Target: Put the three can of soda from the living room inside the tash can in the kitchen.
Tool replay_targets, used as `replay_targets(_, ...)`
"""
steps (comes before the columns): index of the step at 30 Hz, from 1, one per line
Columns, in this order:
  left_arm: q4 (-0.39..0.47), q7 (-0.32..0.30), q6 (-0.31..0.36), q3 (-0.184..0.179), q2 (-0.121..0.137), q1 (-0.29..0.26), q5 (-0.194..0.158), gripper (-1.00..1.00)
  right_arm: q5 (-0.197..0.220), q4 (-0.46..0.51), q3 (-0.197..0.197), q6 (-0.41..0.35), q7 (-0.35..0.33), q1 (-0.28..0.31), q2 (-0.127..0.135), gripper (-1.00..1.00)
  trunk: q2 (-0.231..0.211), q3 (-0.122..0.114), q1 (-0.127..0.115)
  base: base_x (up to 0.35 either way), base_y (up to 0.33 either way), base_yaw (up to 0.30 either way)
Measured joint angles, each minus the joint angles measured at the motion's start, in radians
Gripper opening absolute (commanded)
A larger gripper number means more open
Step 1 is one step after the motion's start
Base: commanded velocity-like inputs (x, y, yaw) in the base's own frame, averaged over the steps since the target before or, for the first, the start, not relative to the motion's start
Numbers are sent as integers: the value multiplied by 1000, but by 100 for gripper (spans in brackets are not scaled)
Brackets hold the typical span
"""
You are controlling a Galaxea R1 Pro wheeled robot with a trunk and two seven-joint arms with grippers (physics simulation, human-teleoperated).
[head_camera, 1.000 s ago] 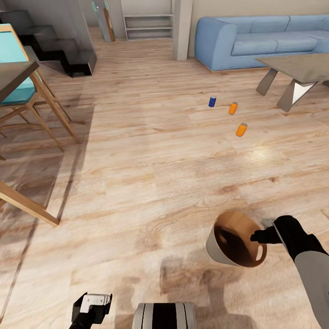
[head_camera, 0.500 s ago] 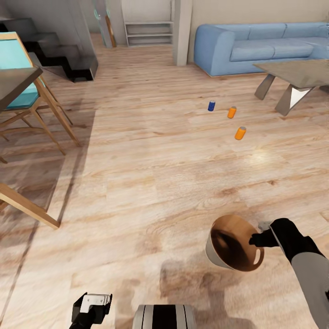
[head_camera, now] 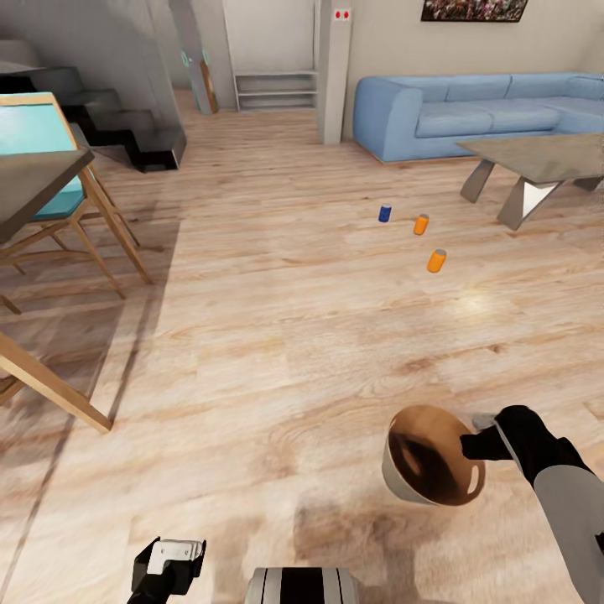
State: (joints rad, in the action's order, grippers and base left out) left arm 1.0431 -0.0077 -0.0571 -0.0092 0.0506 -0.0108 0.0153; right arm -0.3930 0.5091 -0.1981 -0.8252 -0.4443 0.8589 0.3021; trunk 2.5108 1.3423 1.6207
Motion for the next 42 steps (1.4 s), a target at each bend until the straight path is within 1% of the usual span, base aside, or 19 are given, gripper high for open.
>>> replay_targets(14,-2,0,1,0,0,0,0,100,2,0,2,0,-2,0,-1,-100,-3,-54,-6,0,0,0)
replay_targets(15,-2,0,2,0,0,0,0,100,0,0,2,0,-1,0,0,-100,-3,-58,-7,0,0,0)
replay_targets(17,-1,0,2,0,0,0,0,100,-24,0,2,7,5,0,-1,-100,-4,-66,-8,0,0,0)
replay_targets(18,-61,-1,4,-1,-1,-1,-2,100,-41,0,-3,15,-1,0,-3,-100,-4,-69,-8,0,0,0)
replay_targets(19,-66,-1,4,-1,-1,-1,-2,100,-22,-1,-5,10,-4,0,-4,-100,-4,-73,-9,0,0,0)
replay_targets(21,-68,-2,4,-2,-1,-2,-2,100,17,-1,-9,2,-8,0,-8,-100,-5,-81,-9,0,0,0)
replay_targets(22,-68,-2,4,-2,-1,-2,-3,100,16,-1,-10,2,-9,0,-9,-100,-5,-85,-10,0,0,0)
replay_targets(25,-67,-3,5,-2,-1,-1,-4,100,-23,1,-8,11,-6,0,-19,-100,-6,-97,-11,0,0,0)
replay_targets(26,-66,-4,5,-3,-2,-1,-4,100,-20,1,-9,11,-6,0,-24,-100,-6,-100,-12,0,0,0)
replay_targets(27,-66,-3,6,-2,-2,-2,-4,100,-16,3,-9,10,-6,0,-35,-100,-6,-104,-12,0,0,0)
replay_targets(28,-67,-3,6,-2,-2,-2,-4,100,6,4,-10,4,-8,0,-41,-100,-7,-108,-13,0,0,0)
replay_targets(29,-67,-3,6,-2,-2,-2,-4,100,19,5,-11,1,-8,0,-45,-100,-7,-112,-13,0,0,0)
replay_targets(30,-68,-3,6,-2,-2,-2,-4,100,11,6,-11,3,-7,0,-52,-100,-7,-116,-13,0,0,0)
replay_targets(33,-69,-2,6,0,-2,-1,-3,100,-15,7,-10,9,-5,0,-58,-100,-8,-128,-15,0,0,0)
replay_targets(37,-70,0,6,3,-2,-2,-2,100,-1,7,-10,7,-10,0,-65,-100,-9,-143,-17,0,0,0)
replay_targets(40,-71,2,7,4,-2,-1,-1,100,-9,9,-11,9,-26,0,-71,-100,-9,-155,-18,0,0,0)
replay_targets(42,-72,2,7,4,-2,-1,-1,100,-6,9,-11,9,-37,0,-72,-100,-10,-162,-19,0,0,0)
